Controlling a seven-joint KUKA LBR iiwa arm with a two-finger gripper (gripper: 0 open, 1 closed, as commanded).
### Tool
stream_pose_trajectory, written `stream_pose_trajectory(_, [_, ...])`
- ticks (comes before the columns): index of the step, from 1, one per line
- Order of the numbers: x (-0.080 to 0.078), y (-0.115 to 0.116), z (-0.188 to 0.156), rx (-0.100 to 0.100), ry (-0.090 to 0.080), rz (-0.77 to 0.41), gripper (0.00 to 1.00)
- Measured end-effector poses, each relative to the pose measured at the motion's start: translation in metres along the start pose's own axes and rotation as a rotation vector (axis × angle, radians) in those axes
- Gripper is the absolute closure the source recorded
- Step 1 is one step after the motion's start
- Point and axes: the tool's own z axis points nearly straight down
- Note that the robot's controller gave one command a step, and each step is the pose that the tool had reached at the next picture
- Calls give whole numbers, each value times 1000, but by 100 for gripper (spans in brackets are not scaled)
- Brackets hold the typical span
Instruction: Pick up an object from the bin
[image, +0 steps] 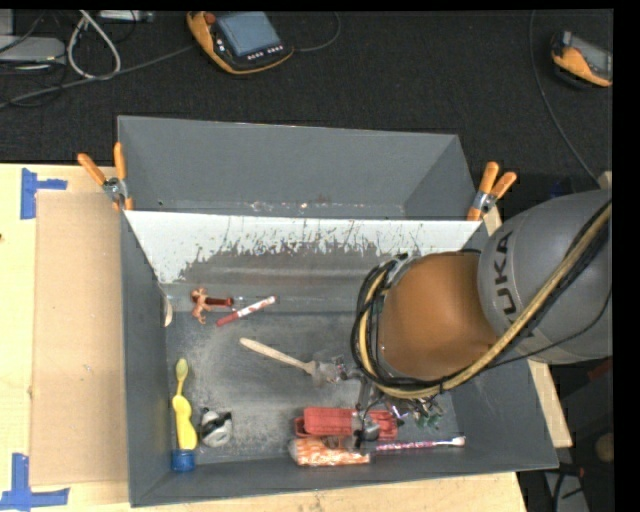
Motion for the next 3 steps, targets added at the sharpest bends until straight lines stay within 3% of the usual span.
stream_pose_trajectory(1, [7, -3, 20, -2, -5, -136, 100])
stream_pose_trajectory(2, [7, -3, 20, -2, -5, -135, 100])
stream_pose_trajectory(3, [-7, -3, 38, -5, 6, -344, 100])
